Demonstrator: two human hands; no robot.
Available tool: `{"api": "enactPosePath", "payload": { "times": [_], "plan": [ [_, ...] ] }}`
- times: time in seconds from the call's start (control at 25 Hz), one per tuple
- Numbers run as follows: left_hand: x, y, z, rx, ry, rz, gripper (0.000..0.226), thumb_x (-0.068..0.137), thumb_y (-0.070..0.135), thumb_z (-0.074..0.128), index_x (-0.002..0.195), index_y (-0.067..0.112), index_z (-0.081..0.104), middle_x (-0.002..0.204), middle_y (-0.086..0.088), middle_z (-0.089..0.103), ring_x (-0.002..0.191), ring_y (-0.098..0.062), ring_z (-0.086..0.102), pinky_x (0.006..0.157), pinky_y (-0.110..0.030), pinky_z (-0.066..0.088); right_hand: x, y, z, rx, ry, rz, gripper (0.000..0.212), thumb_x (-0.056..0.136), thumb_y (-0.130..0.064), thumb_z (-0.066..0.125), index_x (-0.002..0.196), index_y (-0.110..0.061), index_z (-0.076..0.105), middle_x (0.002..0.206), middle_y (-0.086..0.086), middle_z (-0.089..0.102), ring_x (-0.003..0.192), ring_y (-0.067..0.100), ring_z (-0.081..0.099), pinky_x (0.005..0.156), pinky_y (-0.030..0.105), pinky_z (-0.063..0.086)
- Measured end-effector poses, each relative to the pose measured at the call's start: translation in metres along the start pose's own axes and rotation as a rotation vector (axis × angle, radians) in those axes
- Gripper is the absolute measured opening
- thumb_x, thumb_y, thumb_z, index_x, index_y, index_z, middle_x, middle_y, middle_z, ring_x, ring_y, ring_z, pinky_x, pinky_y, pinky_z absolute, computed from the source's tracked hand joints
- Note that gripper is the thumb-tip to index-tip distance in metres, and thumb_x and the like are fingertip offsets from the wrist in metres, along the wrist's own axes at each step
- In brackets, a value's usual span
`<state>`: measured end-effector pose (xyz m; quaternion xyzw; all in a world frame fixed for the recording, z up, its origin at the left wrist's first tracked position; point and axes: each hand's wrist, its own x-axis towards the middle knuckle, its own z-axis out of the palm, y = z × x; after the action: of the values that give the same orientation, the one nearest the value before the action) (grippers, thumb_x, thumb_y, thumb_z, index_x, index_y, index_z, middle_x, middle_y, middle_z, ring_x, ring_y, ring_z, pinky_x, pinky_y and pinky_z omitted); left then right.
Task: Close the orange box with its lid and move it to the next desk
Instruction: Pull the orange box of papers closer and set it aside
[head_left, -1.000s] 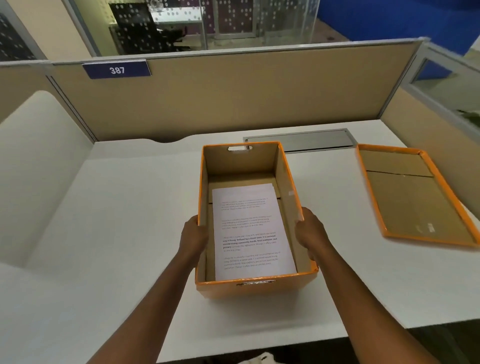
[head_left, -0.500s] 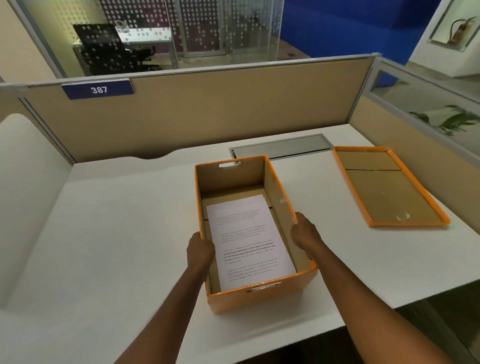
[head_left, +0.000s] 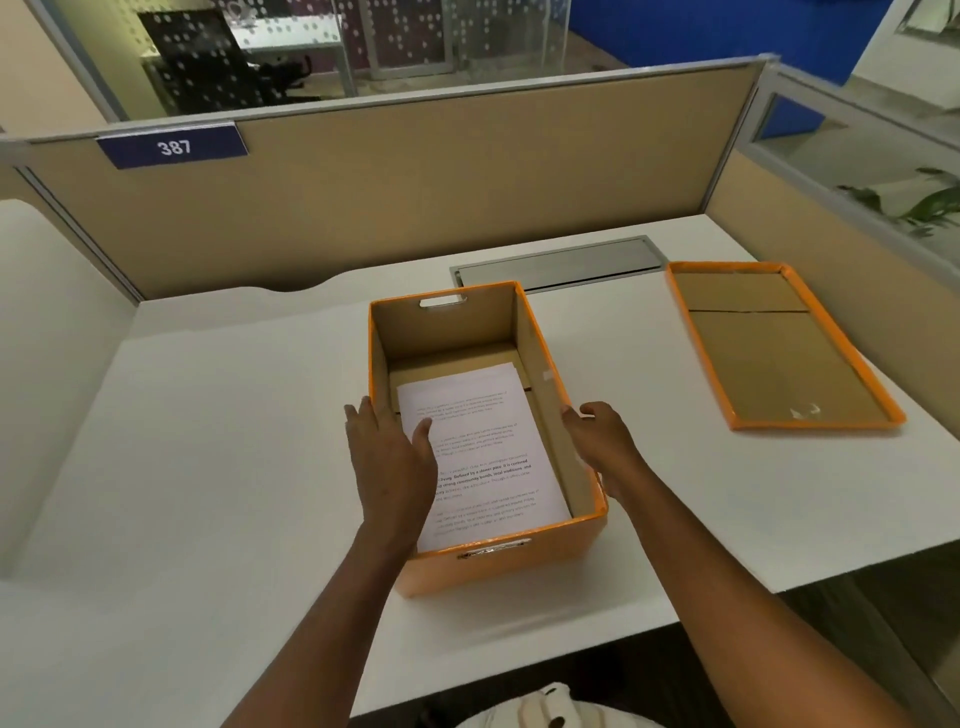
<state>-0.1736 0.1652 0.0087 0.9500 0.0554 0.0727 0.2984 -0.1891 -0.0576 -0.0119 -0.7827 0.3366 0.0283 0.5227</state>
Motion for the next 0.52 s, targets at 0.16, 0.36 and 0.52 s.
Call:
{"api": "enactPosePath", "payload": {
  "times": [0.16, 0.36, 0.52],
  "plan": [
    [-0.016, 0.062, 0.026, -0.152, -0.065, 0.125, 0.046, 0.096, 0.035, 0.048, 0.134, 0.010, 0.051, 0.146, -0.009, 0.047, 0.138, -0.025, 0.039, 0.113, -0.042, 0.034, 0.023, 0.008, -0.036, 0.060, -0.046, 0.010, 0.054, 0.091, -0.045, 0.046, 0.135, -0.013, 0.042, 0.140, 0.008, 0.046, 0.124, 0.026, 0.046, 0.085, 0.030, 0.035],
    [-0.019, 0.145, 0.075, -0.270, -0.107, 0.206, 0.030, 0.095, 0.025, 0.052, 0.112, 0.007, 0.069, 0.115, -0.010, 0.070, 0.105, -0.022, 0.063, 0.090, -0.029, 0.049, 0.062, 0.027, -0.078, 0.056, -0.093, -0.005, 0.055, 0.090, -0.046, 0.048, 0.132, -0.011, 0.045, 0.137, 0.008, 0.049, 0.122, 0.025, 0.048, 0.086, 0.028, 0.036],
    [-0.019, 0.204, 0.124, -0.360, -0.263, 0.163, 0.029, 0.094, 0.030, 0.054, 0.105, 0.009, 0.072, 0.100, -0.006, 0.074, 0.081, -0.012, 0.063, 0.069, -0.016, 0.046, 0.098, 0.045, -0.124, 0.011, -0.052, -0.027, 0.057, 0.089, -0.044, 0.051, 0.133, -0.010, 0.044, 0.139, 0.010, 0.049, 0.125, 0.026, 0.048, 0.090, 0.028, 0.036]
  ]
}}
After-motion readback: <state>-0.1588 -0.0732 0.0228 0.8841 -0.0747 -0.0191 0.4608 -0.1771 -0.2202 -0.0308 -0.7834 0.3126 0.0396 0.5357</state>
